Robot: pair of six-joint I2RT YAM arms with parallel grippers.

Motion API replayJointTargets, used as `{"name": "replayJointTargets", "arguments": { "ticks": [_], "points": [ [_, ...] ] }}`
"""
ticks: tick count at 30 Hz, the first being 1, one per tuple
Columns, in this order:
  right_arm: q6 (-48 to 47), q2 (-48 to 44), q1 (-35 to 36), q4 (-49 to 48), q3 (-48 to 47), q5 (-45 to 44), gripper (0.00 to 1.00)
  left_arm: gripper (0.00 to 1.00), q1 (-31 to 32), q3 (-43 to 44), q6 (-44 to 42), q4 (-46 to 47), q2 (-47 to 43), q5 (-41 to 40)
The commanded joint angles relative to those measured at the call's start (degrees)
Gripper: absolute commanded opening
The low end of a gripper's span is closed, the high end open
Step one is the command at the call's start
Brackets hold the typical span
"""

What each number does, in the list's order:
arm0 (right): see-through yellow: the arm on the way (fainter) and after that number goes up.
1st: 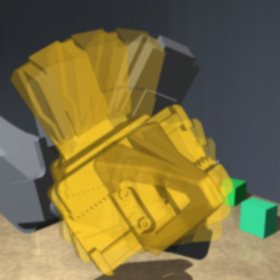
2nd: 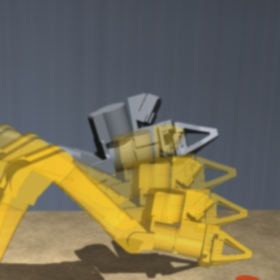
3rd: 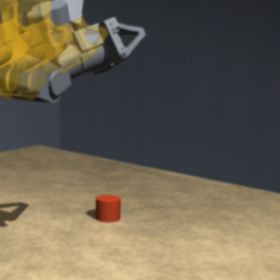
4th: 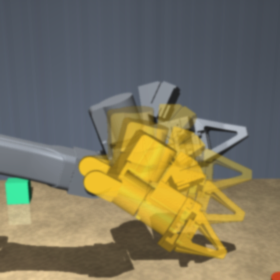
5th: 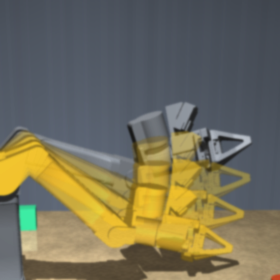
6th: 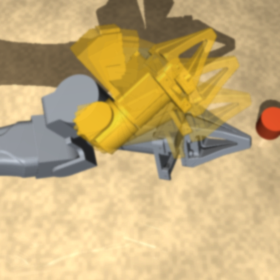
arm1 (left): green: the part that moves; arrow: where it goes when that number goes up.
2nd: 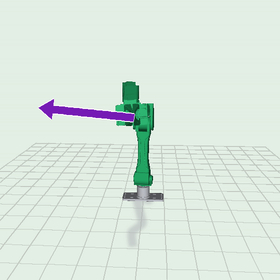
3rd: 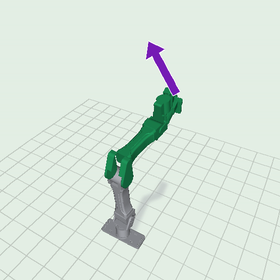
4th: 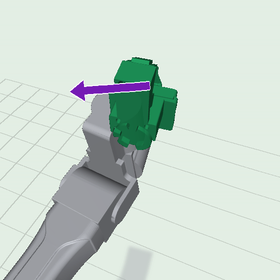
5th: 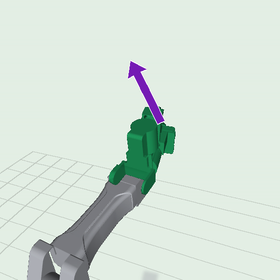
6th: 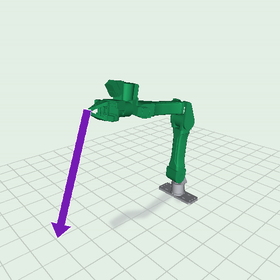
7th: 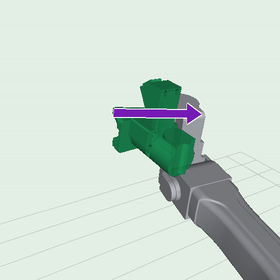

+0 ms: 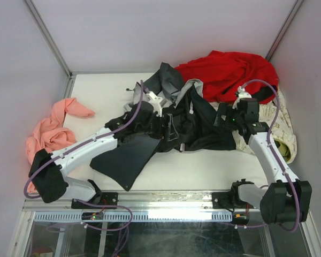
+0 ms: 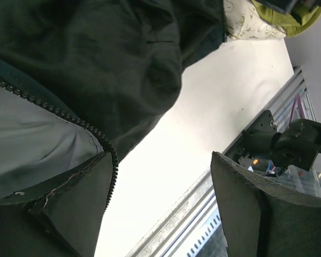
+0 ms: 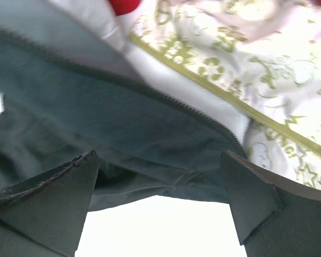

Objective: Zip up the jacket

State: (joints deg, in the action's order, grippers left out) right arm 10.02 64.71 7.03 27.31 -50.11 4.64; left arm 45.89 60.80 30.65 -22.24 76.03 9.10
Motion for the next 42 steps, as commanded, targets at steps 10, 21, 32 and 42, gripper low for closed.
{"name": "replayJointTargets", "arguments": {
  "ticks": [10, 21, 32, 42],
  "points": [
    [5.08, 6.89, -12.52, -19.97, 6.46, 9.96, 0.99, 0.76, 4.2, 14.87, -2.2, 8.14, 22.3, -1.91],
    [3.95, 14.55, -11.33, -21.81, 6.28, 23.53, 0.84, 0.69, -6.79, 18.81, -2.31, 8.17, 34.87, -4.32],
    [4.56, 10.26, -1.47, -14.68, 2.82, 26.88, 0.14, 0.64, -15.97, 25.86, -2.13, 8.21, 45.01, -5.95],
    [6.03, 5.0, 10.1, -8.21, -6.14, 22.08, 0.0, 0.64, -20.25, 36.52, -0.74, 7.39, 51.11, -8.17]
  ]
}}
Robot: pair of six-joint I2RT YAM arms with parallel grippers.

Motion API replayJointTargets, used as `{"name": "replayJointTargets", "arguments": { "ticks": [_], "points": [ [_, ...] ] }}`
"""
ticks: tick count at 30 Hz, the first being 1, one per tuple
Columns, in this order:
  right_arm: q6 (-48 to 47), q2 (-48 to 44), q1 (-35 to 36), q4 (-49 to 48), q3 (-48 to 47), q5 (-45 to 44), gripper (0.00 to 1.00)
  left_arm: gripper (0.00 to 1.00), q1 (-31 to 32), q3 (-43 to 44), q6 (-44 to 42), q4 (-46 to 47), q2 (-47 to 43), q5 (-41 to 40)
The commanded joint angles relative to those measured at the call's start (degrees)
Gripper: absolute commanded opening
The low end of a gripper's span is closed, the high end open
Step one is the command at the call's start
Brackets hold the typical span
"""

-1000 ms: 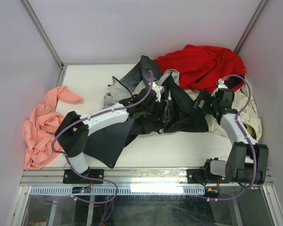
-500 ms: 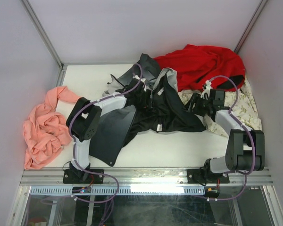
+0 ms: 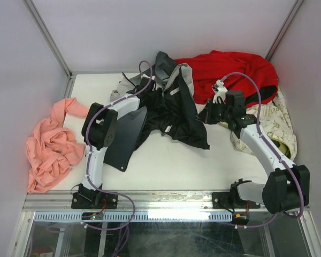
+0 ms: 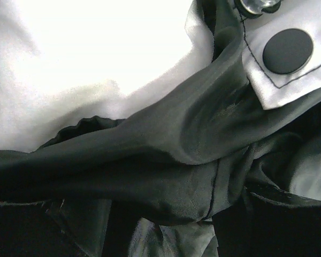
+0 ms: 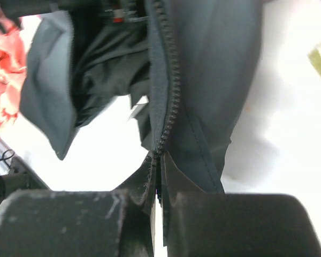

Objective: Zip up the jacket

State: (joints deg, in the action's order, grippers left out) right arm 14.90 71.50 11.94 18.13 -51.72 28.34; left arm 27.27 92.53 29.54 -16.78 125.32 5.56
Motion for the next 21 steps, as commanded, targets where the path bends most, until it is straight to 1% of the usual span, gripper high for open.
{"name": "replayJointTargets", "arguments": {
  "ticks": [1, 5, 9, 11, 12, 13, 17, 18, 21],
  "points": [
    [2.33, -1.36, 7.28, -0.12, -4.93, -2.28, 0.0, 0.64, -1.65, 5.82, 0.5, 1.76, 2.27, -4.52],
    [6.74, 3.06, 16.71, -8.09, -5.67, -4.43, 0.0, 0.63, -1.53, 8.17, 2.21, 1.97, 4.19, -2.87],
    [7.48, 11.83, 25.22, -11.87, -9.28, -6.54, 0.01, 0.63, -1.13, 9.47, 3.46, 2.71, 6.2, -1.33],
    [7.68, 16.17, 27.11, -12.22, -11.0, -6.27, 0.08, 0.64, -1.0, 10.01, 3.83, 2.7, 6.43, -0.04],
    [7.62, 17.17, 27.27, -11.57, -11.51, -5.89, 0.11, 0.65, -0.99, 9.79, 3.85, 2.7, 5.88, 0.35],
    [7.32, 17.36, 27.27, -10.87, -11.58, -5.81, 0.16, 0.67, -0.99, 9.22, 3.77, 2.9, 5.04, 0.36],
    [5.24, 13.38, 27.28, -9.67, -9.47, -6.56, 0.44, 0.72, -1.03, 4.2, 2.99, 5.04, -1.61, -0.11],
    [4.54, 12.19, 27.33, -8.76, -9.26, -6.69, 0.48, 0.73, -1.01, 2.79, 3.02, 5.68, -3.44, -0.05],
    [3.22, 8.99, 27.31, -6.04, -8.45, -7.87, 0.53, 0.75, -0.99, -2.15, 3.48, 7.51, -8.92, 0.14]
  ]
}}
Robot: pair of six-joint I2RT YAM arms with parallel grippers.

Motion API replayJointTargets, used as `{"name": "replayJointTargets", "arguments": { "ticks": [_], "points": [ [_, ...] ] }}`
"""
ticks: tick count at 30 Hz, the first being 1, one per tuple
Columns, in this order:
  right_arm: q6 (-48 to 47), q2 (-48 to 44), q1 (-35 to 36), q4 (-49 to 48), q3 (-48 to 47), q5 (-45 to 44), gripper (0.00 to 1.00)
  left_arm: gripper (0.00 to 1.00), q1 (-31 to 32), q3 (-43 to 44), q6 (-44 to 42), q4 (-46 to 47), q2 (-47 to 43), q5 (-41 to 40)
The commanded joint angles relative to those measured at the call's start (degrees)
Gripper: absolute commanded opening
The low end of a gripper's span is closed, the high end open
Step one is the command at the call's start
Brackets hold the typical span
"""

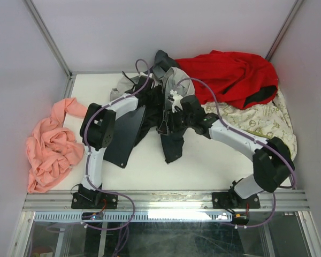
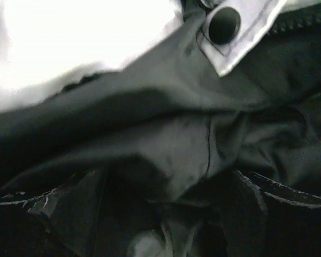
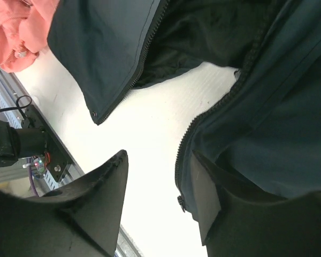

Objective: Zip up the jacket

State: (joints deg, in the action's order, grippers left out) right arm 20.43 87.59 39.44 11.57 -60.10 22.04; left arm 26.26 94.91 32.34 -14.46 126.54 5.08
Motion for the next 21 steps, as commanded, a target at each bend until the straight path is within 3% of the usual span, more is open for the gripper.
{"name": "replayJointTargets", "arguments": {
  "ticks": [1, 10, 21],
  "points": [
    [-2.68, -8.12, -0.19, 1.16, 0.44, -1.72, 0.55, 0.76, 0.02, -6.39, 1.12, 5.92, -12.11, 0.8],
    [-2.02, -17.89, -0.31, 2.4, 10.31, -13.64, 0.61, 0.8, 1.44, -23.03, 2.46, 9.12, -30.63, 2.84],
    [4.23, -22.08, -0.22, -11.63, 24.2, -14.12, 0.62, 0.84, 11.77, -45.96, 6.72, 16.26, -46.4, 4.32]
  ]
}}
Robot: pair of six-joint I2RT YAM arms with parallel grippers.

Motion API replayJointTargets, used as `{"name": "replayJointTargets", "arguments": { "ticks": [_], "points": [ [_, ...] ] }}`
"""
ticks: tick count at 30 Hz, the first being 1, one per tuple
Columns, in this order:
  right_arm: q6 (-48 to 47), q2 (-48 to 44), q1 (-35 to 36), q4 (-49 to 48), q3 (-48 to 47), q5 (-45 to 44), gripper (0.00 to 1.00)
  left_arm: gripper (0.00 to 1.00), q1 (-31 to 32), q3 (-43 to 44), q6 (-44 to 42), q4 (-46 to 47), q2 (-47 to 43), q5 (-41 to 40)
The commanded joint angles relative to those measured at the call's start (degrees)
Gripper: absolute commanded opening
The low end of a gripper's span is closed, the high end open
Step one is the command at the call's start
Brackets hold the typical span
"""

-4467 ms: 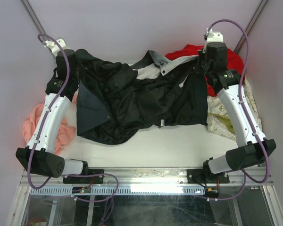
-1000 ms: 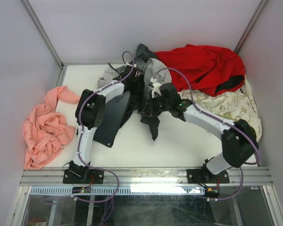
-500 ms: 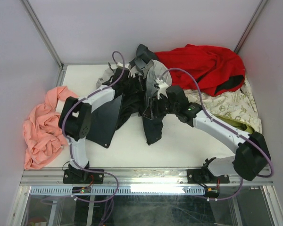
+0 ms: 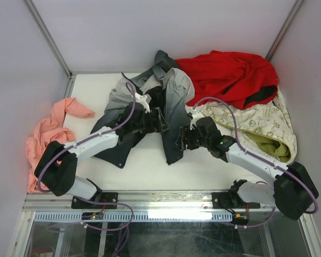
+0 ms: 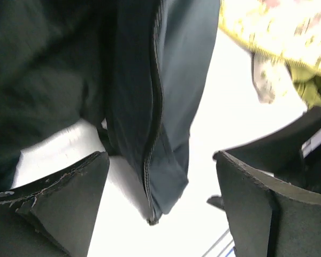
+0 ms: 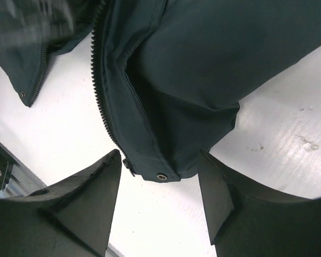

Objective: Zip up the jacket

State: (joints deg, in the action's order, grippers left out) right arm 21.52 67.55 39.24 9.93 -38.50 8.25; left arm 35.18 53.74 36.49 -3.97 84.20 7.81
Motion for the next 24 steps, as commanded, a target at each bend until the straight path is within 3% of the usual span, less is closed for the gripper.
{"name": "replayJointTargets", "arguments": {
  "ticks": [1, 10, 19, 24],
  "points": [
    [3.65, -1.84, -0.04, -11.46, 3.54, 0.14, 0.62, 0.84, 3.51, -6.1, 3.49, 7.03, -4.01, 1.9],
    [6.59, 1.3, 0.07, -21.48, 10.29, 3.07, 0.63, 0.7, 4.26, -13.41, 8.57, 22.23, 4.42, 8.53],
    [9.4, 5.3, 0.05, -25.06, 15.39, -0.82, 0.58, 0.63, 4.17, -17.37, 10.76, 29.03, 6.57, 13.25],
    [9.64, 6.18, 0.09, -27.97, 16.53, 2.56, 0.54, 0.6, 4.18, -20.51, 11.28, 31.64, 6.64, 14.81]
  ]
}}
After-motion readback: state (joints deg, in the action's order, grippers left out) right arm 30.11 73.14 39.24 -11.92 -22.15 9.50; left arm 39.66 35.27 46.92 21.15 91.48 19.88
